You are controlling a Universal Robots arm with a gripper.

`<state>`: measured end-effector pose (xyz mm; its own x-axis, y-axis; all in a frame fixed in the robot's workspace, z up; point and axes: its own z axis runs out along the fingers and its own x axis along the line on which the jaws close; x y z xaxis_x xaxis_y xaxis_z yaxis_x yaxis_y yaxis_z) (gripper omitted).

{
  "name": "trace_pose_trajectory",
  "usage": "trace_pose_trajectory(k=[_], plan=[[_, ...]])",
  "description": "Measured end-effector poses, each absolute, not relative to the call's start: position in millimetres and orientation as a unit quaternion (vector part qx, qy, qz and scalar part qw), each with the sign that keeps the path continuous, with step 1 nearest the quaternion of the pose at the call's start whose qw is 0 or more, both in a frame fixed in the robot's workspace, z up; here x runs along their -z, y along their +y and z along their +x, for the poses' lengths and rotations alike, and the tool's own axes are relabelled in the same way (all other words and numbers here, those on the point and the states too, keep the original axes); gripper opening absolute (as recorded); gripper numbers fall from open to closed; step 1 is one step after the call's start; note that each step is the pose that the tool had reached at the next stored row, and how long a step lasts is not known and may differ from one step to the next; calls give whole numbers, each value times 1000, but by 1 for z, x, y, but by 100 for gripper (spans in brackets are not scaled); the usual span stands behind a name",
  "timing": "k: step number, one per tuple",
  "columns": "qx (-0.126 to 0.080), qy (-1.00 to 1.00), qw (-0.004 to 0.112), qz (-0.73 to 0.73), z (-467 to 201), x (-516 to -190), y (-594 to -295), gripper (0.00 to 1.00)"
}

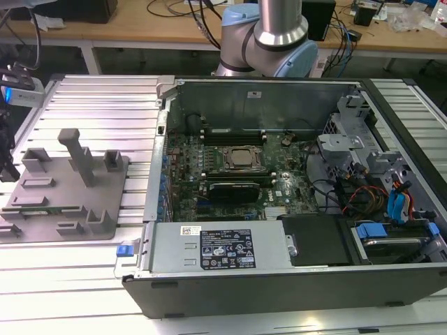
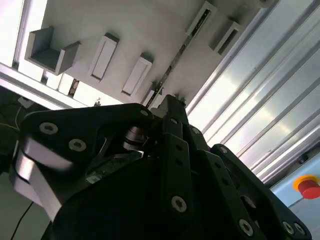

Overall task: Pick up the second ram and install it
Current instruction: 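Pick up the second ram and move it above second insertion slot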

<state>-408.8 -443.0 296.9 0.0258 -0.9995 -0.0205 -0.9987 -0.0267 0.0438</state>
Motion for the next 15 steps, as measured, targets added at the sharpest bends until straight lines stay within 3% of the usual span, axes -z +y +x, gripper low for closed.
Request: trace_pose_trajectory(k=[15], plan=[[23, -700, 8, 714, -408, -275, -443, 8]])
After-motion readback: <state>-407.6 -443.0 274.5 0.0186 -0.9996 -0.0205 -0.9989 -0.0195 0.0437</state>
